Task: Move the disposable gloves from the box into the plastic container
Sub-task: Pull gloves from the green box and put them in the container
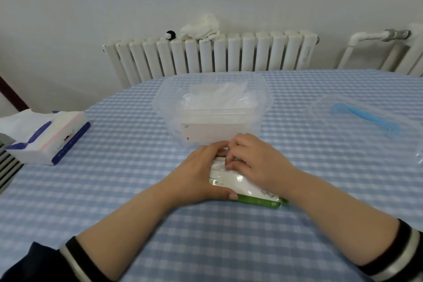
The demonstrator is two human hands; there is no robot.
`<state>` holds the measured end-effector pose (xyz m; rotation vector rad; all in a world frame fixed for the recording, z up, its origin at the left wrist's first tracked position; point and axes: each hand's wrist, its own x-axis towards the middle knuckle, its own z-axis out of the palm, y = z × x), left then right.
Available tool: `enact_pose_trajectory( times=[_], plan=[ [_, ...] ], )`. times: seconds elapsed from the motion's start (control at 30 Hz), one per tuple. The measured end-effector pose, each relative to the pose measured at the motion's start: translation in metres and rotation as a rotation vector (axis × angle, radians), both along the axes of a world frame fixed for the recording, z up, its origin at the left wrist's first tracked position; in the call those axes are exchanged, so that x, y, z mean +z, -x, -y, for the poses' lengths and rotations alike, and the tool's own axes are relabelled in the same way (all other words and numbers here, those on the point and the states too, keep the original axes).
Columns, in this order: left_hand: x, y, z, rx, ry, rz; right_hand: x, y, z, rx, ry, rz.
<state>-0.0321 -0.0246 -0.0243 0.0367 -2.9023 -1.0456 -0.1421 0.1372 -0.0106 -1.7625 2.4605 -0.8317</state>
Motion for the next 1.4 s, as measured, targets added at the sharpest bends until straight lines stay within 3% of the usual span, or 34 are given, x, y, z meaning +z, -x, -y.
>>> enact_pose_trajectory(
  times=[0.2,0.33,0.43,0.53,0.73,0.9,0.97,1.03,1.13,1.3,1.4],
  plan=[
    [0.001,0.003,0.000,0.020,-0.021,0.009,0.000,-0.005,0.008,-0.011,0.159,0.001],
    [0.000,0.003,0.000,0.030,-0.025,0.023,0.008,-0.008,0.000,-0.091,0.231,0.188],
    [0.001,0.002,0.000,0.038,-0.041,0.026,0.019,-0.006,-0.006,-0.069,0.076,0.385],
    [0.000,0.002,0.000,0.036,-0.046,0.033,0.017,-0.003,-0.004,-0.041,-0.084,0.291],
    [0.003,0.000,0.000,0.040,0.013,0.036,0.015,-0.012,-0.009,-0.142,0.339,0.362],
    [0.008,-0.001,-0.002,0.031,0.036,0.059,0.076,-0.020,-0.022,-0.176,0.999,0.677],
    [0.012,-0.001,-0.003,0.008,0.041,0.057,0.087,-0.018,-0.026,-0.175,1.055,0.881],
    [0.015,-0.002,-0.002,0.004,0.038,0.084,0.083,-0.017,-0.023,-0.202,0.971,1.059],
    [0.028,-0.003,-0.011,0.022,-0.146,0.041,0.070,-0.014,-0.019,-0.246,0.889,1.204],
    [0.049,-0.001,-0.037,0.167,-0.710,-0.291,0.063,-0.019,-0.012,-0.267,0.864,1.250],
    [0.055,0.007,-0.051,0.297,-0.815,-0.322,0.059,-0.022,-0.010,-0.220,0.876,1.375]
  ],
)
